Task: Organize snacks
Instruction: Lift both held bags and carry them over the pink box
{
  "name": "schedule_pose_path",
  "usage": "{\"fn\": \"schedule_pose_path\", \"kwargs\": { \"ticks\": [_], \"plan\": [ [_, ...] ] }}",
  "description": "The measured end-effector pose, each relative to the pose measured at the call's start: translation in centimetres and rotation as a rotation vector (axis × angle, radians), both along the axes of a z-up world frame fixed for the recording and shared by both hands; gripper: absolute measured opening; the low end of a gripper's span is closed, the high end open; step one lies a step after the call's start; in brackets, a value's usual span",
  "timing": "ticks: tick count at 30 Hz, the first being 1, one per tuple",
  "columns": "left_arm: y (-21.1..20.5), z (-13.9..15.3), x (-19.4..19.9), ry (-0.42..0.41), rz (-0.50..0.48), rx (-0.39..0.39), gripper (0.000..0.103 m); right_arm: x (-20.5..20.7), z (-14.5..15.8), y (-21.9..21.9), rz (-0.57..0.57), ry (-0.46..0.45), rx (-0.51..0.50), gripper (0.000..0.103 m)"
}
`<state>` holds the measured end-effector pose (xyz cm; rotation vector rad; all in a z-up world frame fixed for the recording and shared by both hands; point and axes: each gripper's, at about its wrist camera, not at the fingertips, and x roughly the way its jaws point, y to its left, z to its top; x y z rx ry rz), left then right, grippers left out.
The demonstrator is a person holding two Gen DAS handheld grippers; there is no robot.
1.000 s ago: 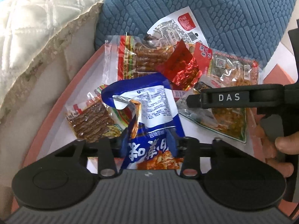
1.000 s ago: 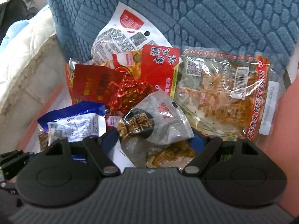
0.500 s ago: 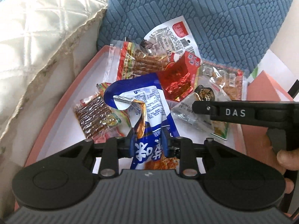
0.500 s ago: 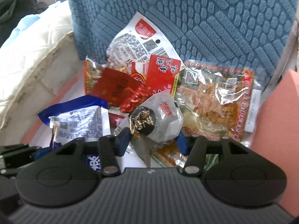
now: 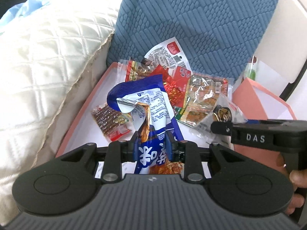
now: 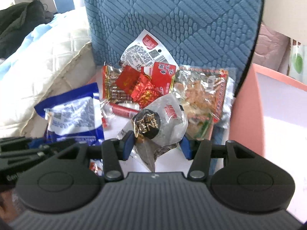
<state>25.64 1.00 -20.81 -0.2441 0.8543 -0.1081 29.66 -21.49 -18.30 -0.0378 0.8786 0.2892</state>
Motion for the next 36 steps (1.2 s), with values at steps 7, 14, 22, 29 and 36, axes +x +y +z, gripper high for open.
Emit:
{"fn": "schedule_pose_path", "kwargs": {
  "ticks": [7, 14, 22, 29, 36],
  "plan": [
    [0.3, 1.6, -3.0, -0.002, 0.000, -0.020, 0.031, -3.5, 1.1, -0.3, -0.055, 0.022, 0.018, 0.054],
    [0.0, 2.8, -5.5, -0.008, -0.008, -0.017, 0.031, -7.0, 1.5, -0.8, -0.085, 0.030, 0.012, 0.054],
    [-0.8, 4.4, -6.8, -0.024, -0.030, -0.005, 0.030, -9.8, 2.8, -1.9, -0.103, 0.002, 0.026, 0.054],
    [-2.5, 6.2, -6.9, -0.066, -0.059, 0.009, 0.018, -10.7, 3.8, -3.4, -0.122, -0.026, 0.047, 0.054],
    [-2.7, 3.9, -6.9, -0.011, -0.053, -0.026, 0.018, -11.1, 3.9, -4.4, -0.137, -0.034, 0.049, 0.054]
  ]
}}
